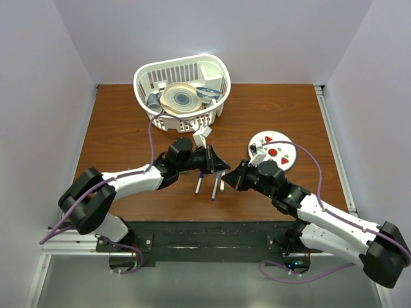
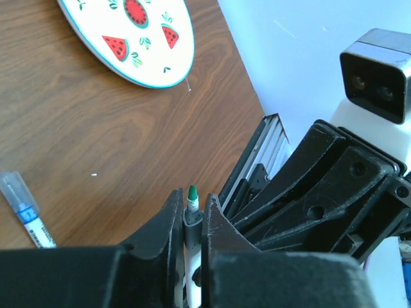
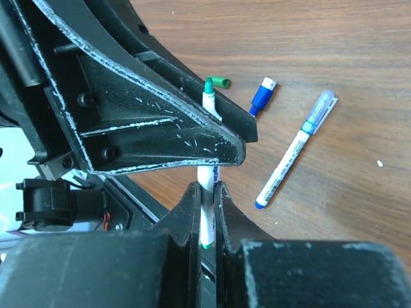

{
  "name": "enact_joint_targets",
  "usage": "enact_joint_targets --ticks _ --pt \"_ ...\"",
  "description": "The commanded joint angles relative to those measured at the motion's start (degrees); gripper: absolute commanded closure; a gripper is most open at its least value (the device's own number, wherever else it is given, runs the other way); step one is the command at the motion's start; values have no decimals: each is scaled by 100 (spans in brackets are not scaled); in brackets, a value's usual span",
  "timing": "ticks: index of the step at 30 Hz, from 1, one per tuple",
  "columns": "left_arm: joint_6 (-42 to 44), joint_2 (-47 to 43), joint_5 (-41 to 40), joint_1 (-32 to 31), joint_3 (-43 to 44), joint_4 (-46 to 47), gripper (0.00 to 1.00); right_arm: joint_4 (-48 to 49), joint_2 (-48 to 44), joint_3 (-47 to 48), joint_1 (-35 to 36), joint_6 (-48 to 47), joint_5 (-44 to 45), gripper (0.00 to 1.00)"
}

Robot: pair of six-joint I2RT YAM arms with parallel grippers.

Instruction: Insert the pens into the pen caps

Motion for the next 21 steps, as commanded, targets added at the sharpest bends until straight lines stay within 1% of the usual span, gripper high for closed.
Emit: enact_joint_targets --ticks 1,2,3,5,7,9,11,13,14,15,16,17,19,20,21 --pt "-206 -107 476 -51 -143 699 100 330 -119 -108 30 -40 -305 88" --pt "-223 -151 521 -51 -160 744 100 531 -136 -151 30 -49 -464 81" --pt "-250 -186 565 -51 -187 796 100 654 -145 -300 21 -49 -605 69" --pt "-267 -318 679 -42 -205 832 100 892 -198 -493 30 12 -922 60" --pt "-276 -441 741 -51 -205 841 100 1094 -224 -591 30 82 -1141 58" --pt "-311 -555 776 -42 -213 876 100 1244 -225 -723 38 162 -1247 58" --pt "-364 -599 793 -42 -213 946 100 1525 -225 -810 38 267 -1362 62" --pt "-373 -652 802 -42 -213 946 100 1727 -225 -855 29 311 -1406 78" --pt "-373 -670 794 -51 -222 946 100 1797 -242 -898 30 311 -1441 88" --pt "-382 -696 794 -51 -231 946 100 1885 -251 -942 30 311 -1467 96" --pt "-390 -713 776 -51 -248 946 100 2025 -286 -969 30 337 -1485 100" --pt "-399 -748 741 -42 -275 859 82 2079 -295 -1030 30 364 -1494 100" --pt "-382 -880 452 -42 -284 605 53 2097 -382 -1057 30 416 -1476 100" --pt "-329 -942 303 -25 -249 247 39 2062 -409 -1040 30 425 -1450 100" --pt "-294 -1064 -12 -16 -222 60 35 2010 -487 -1040 30 434 -1354 100"
